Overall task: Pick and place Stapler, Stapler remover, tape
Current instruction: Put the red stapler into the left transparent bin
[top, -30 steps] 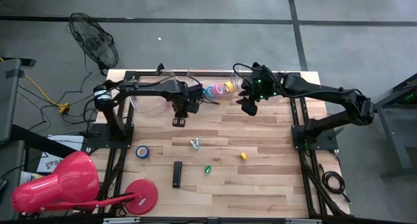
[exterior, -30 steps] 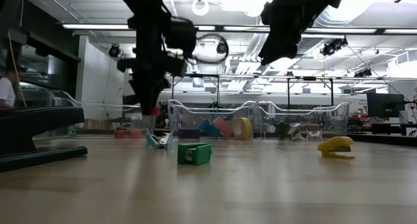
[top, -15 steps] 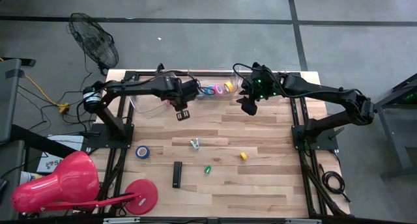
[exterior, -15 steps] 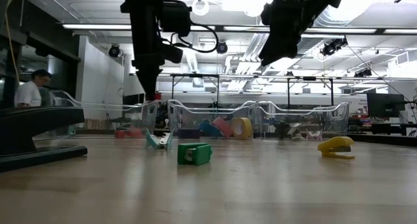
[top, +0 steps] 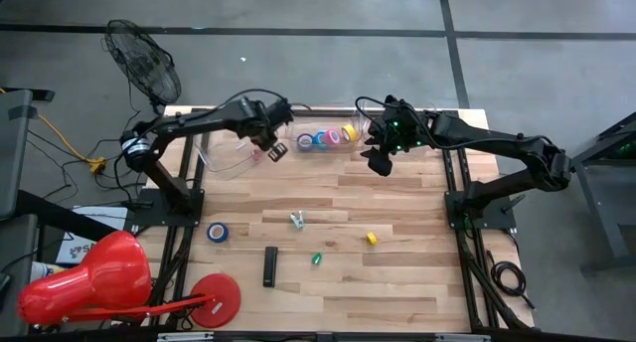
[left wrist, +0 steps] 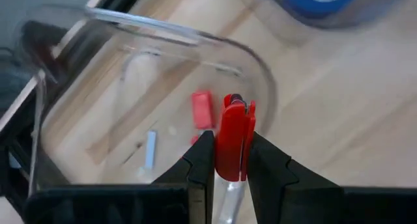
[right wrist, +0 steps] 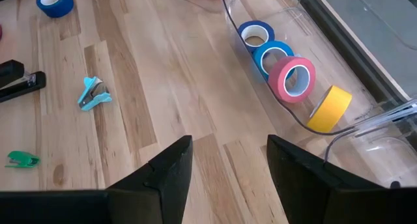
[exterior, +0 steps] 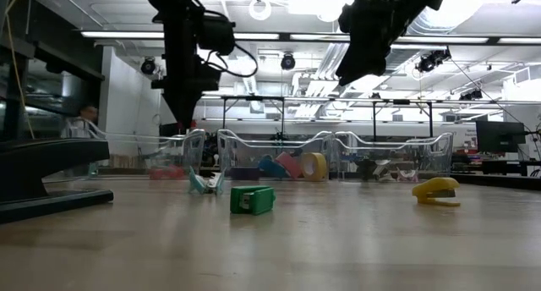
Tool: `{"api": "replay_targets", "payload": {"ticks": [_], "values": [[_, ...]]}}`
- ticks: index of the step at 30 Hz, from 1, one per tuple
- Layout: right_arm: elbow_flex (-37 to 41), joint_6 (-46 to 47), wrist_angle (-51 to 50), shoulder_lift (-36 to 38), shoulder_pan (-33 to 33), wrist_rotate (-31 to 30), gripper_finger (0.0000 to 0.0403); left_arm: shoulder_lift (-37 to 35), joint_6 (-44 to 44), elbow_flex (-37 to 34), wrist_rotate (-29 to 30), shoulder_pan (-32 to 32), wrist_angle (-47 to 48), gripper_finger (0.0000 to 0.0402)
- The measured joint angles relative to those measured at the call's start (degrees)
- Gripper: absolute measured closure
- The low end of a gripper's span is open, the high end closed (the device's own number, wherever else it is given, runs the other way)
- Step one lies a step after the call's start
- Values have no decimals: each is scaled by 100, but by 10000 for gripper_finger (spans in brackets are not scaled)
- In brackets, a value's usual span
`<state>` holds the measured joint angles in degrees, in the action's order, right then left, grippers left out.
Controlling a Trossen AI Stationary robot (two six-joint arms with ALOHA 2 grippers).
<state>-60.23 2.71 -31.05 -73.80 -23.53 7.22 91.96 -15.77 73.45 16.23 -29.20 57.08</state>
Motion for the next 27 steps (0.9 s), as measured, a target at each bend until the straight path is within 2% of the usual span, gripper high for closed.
{"api": "replay_targets", "payload": {"ticks": [8, 12, 19, 27], "values": [[0, -5, -18, 0, 1, 2, 215, -8, -235, 0, -24, -398, 22, 346], [0, -12, -25, 0, 2, 2, 215, -8, -528, 0, 232, -659, 187, 346], [0, -16, -42, 0, 0, 2, 215, -8, -729, 0, 73, -1076, 218, 346], [0, -1, -42, 0, 2, 2, 215, -8, -908, -234, -93, -1170, 47, 346]]}}
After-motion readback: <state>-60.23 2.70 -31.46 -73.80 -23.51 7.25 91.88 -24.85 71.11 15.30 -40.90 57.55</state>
